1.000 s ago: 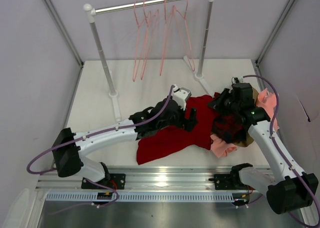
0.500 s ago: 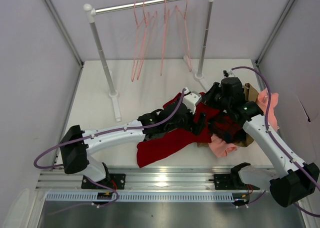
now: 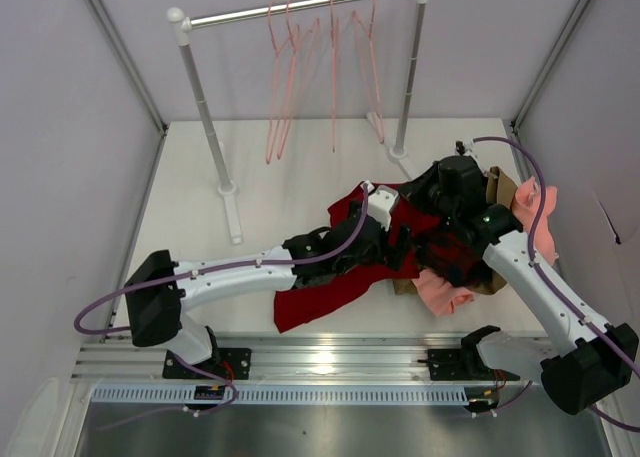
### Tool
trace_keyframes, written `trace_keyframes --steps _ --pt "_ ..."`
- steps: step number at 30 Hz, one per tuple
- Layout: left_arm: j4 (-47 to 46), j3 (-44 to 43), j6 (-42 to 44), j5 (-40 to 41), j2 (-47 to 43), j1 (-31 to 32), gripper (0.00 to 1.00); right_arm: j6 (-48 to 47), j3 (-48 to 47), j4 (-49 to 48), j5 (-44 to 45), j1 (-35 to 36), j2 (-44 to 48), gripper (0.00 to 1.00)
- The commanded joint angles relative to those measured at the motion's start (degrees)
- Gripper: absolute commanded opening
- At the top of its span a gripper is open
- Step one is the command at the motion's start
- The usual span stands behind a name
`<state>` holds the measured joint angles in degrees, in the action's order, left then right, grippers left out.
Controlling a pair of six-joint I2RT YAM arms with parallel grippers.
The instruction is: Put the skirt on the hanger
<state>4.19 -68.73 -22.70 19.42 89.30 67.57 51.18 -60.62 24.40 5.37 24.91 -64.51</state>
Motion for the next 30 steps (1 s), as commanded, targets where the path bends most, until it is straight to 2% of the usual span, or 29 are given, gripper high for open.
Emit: trace_keyframes --steps 1,7,11,12,14,15,17,19,20,21,28,30 --pt "-3.8 1.1 -3.6 3.2 0.5 0.3 0.95 2.3 -0.4 -4.5 3.0 0.2 1.0 0.00" --pt "-5.6 -1.1 -5.1 3.9 3.5 0.8 0.86 2.5 0.5 -4.2 2.6 0.3 1.3 0.00" --pt "-4.6 -2.1 -6.0 5.0 5.0 1.1 0.70 2.0 0.9 -4.4 2.7 0.3 1.6 0.00" --pt "-4.4 -1.9 -6.3 5.5 5.1 1.1 0.60 1.8 1.0 -4.4 2.6 0.3 1.8 0.00" --pt "-2.2 -1.8 -6.6 7.1 4.9 1.2 0.48 1.5 1.0 -4.2 2.7 0.2 1.8 0.00" --pt "-1.9 -1.5 -6.7 7.7 4.7 1.1 0.38 1.0 1.1 -4.3 2.7 0.2 1.8 0.00" --pt "-0.9 -1.0 -6.6 9.6 3.4 1.1 0.26 0.1 1.2 -4.5 2.6 0.2 1.6 0.00" --pt "-0.2 -0.4 -6.0 11.1 1.9 1.1 0.20 -1.3 0.8 -3.9 2.3 0.3 1.1 0.00" --pt "-0.1 0.4 -5.7 12.6 -0.1 1.1 0.06 -1.7 0.7 -3.7 2.2 0.2 0.6 0.00" --pt "-0.3 1.6 -5.5 13.3 -1.1 1.1 0.00 -2.0 0.5 -3.5 2.1 0.3 0.5 0.00" --pt "-0.8 6.8 -3.5 14.6 -9.0 0.5 0.00 -5.0 0.2 -4.6 0.9 1.3 -0.9 0.00" --pt "0.6 8.5 -3.1 12.2 -12.1 -0.3 0.00 -6.5 -0.7 -4.5 0.1 1.8 -2.3 0.00"
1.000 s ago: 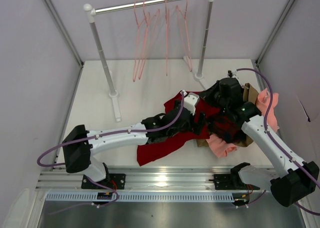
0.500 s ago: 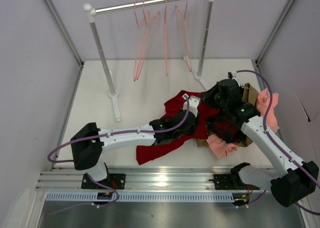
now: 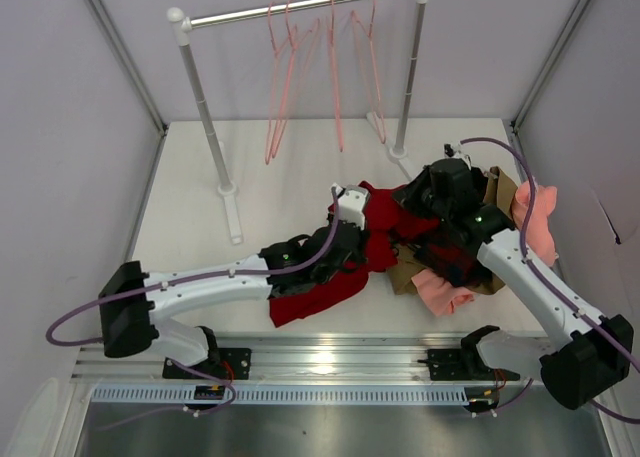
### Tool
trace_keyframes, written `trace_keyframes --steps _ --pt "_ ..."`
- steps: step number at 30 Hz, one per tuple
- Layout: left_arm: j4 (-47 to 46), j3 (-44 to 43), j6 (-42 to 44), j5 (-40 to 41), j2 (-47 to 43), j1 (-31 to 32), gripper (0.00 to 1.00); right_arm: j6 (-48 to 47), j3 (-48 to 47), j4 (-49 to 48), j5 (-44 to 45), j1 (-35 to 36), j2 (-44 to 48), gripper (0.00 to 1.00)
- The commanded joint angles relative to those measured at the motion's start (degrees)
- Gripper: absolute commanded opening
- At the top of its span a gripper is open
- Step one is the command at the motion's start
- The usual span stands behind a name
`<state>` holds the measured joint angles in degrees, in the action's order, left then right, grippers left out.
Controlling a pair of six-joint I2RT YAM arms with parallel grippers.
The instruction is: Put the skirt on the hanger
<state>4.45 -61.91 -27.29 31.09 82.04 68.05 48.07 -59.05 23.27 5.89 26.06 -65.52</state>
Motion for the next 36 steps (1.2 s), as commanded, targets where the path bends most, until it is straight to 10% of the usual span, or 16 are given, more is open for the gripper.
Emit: trace_keyframes --steps 1,14,21,23,30,36 --pt "0.8 2.1 1.7 -0.8 -6.0 -1.2 0.00 -4.1 -3.0 -2.4 -1.0 1.1 -1.9 0.00" --pt "27.2 11.6 0.4 -13.2 -29.2 -13.4 0.00 -11.0 -11.3 -0.5 -3.2 11.8 -14.6 0.00" --pt "25.9 15.8 0.0 -19.6 -32.4 -16.0 0.00 -12.9 -11.8 1.6 -5.9 11.9 -19.9 0.02" --pt "25.8 16.1 -0.5 -19.7 -30.6 -16.1 0.00 -14.7 -13.3 2.8 -7.4 11.9 -21.1 0.09" --pt "22.8 19.5 -5.4 -24.9 -28.0 -22.9 0.00 -20.0 -12.9 7.7 -4.1 11.5 -19.2 0.80" --pt "20.6 21.1 -4.8 -29.4 -29.7 -29.0 0.00 -26.2 -5.9 6.7 -1.1 11.4 -14.6 0.86"
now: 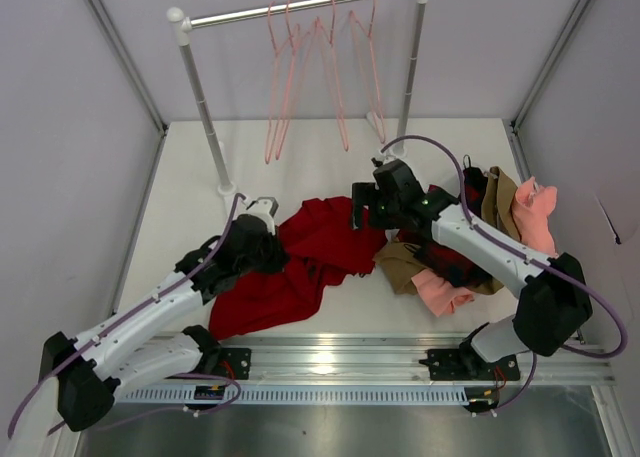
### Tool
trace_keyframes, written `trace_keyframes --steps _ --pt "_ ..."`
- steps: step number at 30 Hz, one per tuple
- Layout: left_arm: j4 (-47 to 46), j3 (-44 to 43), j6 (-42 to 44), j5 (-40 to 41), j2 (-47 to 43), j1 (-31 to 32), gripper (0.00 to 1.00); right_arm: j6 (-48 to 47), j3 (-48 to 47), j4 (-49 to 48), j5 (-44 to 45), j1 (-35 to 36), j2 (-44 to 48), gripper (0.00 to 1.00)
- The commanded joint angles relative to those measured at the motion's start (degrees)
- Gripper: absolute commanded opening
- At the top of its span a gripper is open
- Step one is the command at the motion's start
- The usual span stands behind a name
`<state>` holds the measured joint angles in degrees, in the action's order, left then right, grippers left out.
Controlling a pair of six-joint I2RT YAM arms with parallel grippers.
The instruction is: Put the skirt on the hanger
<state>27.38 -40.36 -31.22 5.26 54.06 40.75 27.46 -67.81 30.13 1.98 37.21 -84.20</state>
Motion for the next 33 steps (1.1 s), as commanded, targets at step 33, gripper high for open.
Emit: trace_keyframes --steps 33 --pt "-1.3 0.0 -2.0 -8.8 -3.2 -14.6 0.00 -24.2 22.5 -33.3 28.0 26.2 -0.8 0.71"
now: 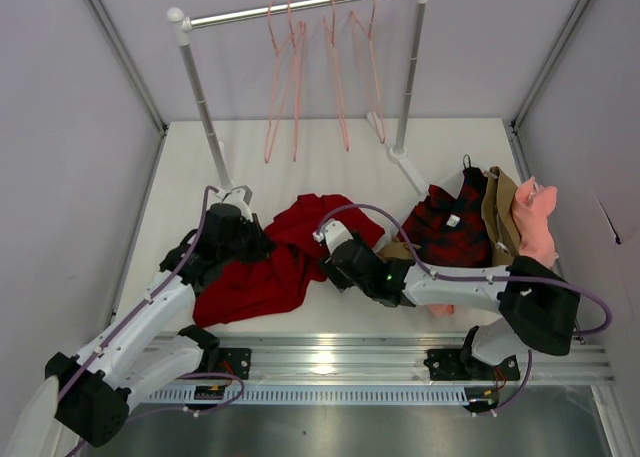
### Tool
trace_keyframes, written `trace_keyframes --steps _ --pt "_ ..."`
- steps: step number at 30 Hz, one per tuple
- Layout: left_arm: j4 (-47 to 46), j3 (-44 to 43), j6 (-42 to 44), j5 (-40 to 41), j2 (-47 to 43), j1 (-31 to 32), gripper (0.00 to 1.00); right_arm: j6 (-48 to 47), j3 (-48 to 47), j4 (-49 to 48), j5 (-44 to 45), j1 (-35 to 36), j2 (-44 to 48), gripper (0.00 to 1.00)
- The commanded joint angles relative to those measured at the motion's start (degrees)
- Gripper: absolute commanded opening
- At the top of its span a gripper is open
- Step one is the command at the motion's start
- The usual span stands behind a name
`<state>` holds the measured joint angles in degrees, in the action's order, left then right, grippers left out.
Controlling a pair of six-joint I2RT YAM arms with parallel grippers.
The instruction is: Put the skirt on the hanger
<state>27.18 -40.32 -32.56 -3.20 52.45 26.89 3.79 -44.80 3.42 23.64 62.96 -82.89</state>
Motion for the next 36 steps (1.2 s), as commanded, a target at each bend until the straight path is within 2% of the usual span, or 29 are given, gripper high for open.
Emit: trace_keyframes --steps 1,6,9,10,12,16,21,23,27,30,31,33,34,36 --pt "-1.0 -0.1 -0.6 -0.6 -1.6 -0.8 0.00 -0.4 -1.2 -7.2 7.0 0.4 -2.9 0.70" --pt "-0.7 0.2 -0.2 -0.5 -1.8 -1.1 0.00 2.6 -3.2 -7.7 14.3 0.4 -9.1 0.58" --pt "-0.5 0.3 -0.1 -0.4 -2.3 -1.3 0.00 4.6 -4.6 -6.2 19.8 0.3 -9.9 0.32" --pt "-0.5 0.2 0.1 -0.4 -2.3 -1.4 0.00 5.1 -4.9 -5.5 20.4 0.5 -9.6 0.12" --pt "-0.3 0.0 0.5 -0.4 -2.3 -1.8 0.00 5.8 -6.3 -3.9 20.0 0.3 -7.5 0.01" --pt "0.8 -1.7 2.4 -0.3 -1.8 -2.3 0.00 8.9 -8.9 4.3 16.7 0.1 -1.5 0.00" --pt "5.7 -7.2 7.1 -0.1 -1.1 -2.8 0.00 14.6 -13.7 13.9 5.5 -4.1 7.0 0.00" --pt "8.1 -12.1 9.2 -0.5 -0.8 -2.9 0.00 15.7 -17.5 19.4 3.0 -5.5 10.9 0.00" --pt "19.1 -22.5 15.0 -2.2 0.3 -3.8 0.00 18.3 -26.1 30.2 0.0 -7.6 16.0 0.00" --pt "24.6 -28.8 17.5 -4.3 0.8 -4.2 0.00 21.6 -32.1 35.3 -7.2 -12.0 18.3 0.00" --pt "25.6 -30.2 18.0 -5.2 1.0 -4.3 0.00 23.8 -33.2 36.3 -13.2 -15.8 18.8 0.00" --pt "27.7 -30.4 19.5 -5.8 1.4 -4.3 0.00 25.6 -32.1 36.5 -18.8 -19.6 19.5 0.00" --pt "27.8 -29.7 20.1 -5.9 1.4 -4.3 0.00 25.7 -30.5 35.5 -25.0 -21.4 19.9 0.00" --pt "25.9 -24.8 20.6 -5.5 1.4 -4.4 0.00 26.4 -23.8 31.8 -27.8 -24.6 20.7 0.00"
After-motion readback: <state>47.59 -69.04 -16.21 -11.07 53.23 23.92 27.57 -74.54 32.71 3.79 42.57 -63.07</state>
